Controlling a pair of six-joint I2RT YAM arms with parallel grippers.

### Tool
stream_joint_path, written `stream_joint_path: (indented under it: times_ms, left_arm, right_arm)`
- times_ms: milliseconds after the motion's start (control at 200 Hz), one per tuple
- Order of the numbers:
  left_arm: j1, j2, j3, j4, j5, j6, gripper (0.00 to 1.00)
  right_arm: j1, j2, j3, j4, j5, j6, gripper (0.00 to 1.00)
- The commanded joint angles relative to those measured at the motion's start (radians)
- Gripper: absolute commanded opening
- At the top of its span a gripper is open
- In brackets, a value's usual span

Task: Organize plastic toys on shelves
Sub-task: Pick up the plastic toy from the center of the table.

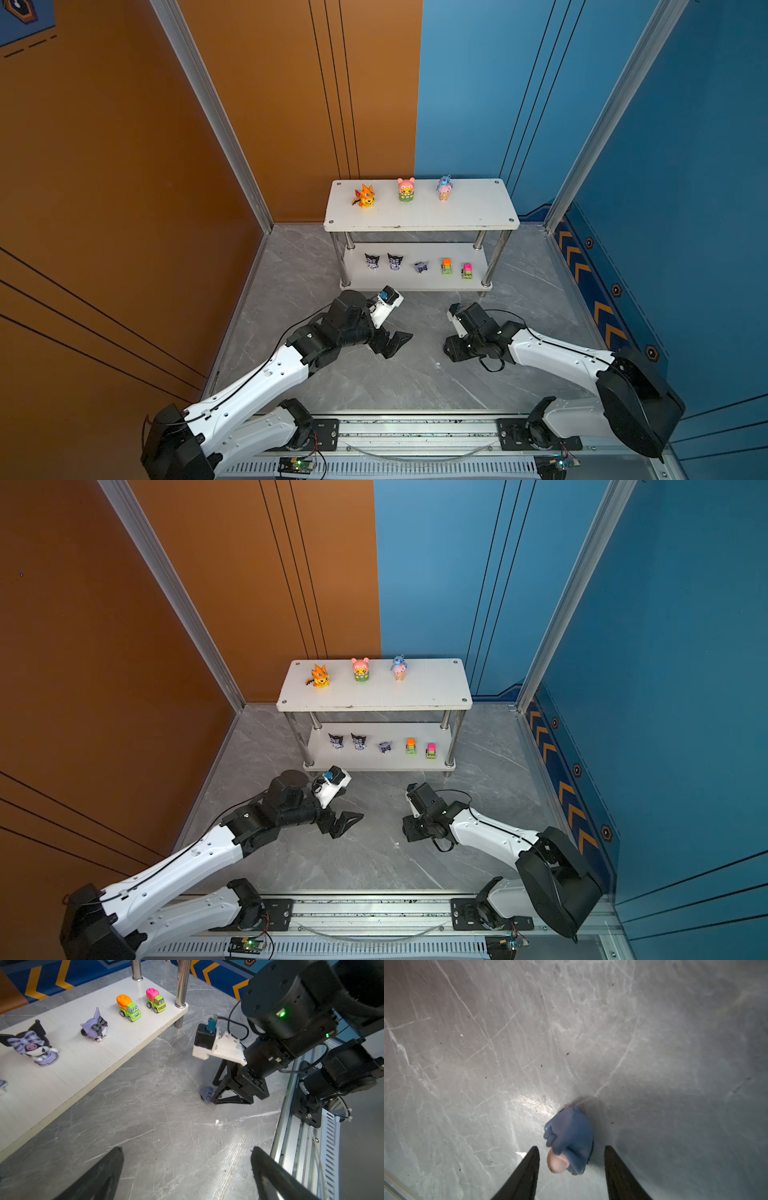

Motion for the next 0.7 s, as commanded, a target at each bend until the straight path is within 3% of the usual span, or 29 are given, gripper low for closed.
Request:
stream_joint_path:
  times_ms: [0, 320, 696]
  left_arm:
    - [0.010, 0.009, -0.004, 0.036, 0.030, -0.004, 0.97]
    - [0.019, 0.038, -0.002, 0.057, 0.057, -0.013, 0.96]
    - [0.038, 0.115, -0.018, 0.142, 0.138, -0.125, 0.93]
  right_arm:
    - [-0.001, 0.025, -0.021, 0.009, -0.011, -0.002, 0.51]
    - [0.016, 0.037, -0.002, 0.020, -0.037, -0.050, 0.31]
    - [0.071, -0.257, -0.011, -0.002, -0.036, -0.209, 0.28]
